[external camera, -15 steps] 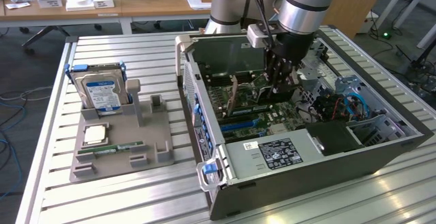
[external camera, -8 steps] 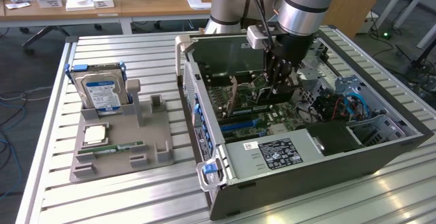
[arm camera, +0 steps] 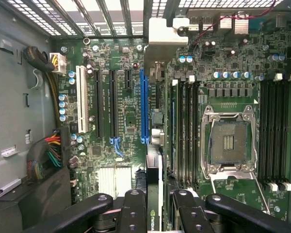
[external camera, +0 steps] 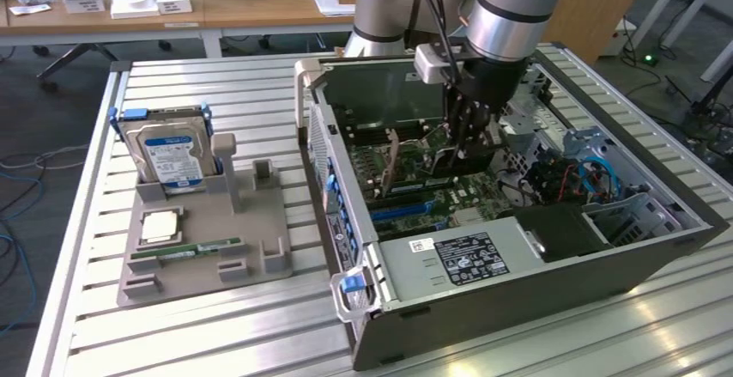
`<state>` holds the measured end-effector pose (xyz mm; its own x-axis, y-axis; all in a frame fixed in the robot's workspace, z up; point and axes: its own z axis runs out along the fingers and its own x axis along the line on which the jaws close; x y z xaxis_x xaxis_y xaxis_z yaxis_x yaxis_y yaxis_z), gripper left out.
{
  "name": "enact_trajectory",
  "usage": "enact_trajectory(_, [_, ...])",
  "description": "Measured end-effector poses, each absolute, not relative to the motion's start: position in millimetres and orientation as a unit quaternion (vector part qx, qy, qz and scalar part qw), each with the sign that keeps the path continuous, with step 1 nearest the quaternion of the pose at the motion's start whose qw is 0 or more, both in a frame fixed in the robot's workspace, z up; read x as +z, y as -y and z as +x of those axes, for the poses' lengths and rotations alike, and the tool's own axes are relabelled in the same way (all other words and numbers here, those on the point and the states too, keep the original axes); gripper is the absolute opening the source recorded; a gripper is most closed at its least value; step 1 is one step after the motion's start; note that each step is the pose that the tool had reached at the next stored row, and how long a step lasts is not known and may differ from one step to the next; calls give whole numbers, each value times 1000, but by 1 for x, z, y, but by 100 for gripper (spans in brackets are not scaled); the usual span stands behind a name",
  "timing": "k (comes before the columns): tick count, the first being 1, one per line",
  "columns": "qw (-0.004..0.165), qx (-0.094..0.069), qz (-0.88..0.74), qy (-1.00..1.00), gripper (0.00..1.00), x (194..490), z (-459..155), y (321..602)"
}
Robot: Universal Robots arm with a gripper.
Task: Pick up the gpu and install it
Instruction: 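Insert the gpu into the slot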
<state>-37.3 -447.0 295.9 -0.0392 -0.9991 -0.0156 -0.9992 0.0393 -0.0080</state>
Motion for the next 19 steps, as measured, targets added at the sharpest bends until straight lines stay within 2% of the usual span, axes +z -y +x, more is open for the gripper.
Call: enact_trajectory(19, [9,3,-693,-721,26,289,-38,447])
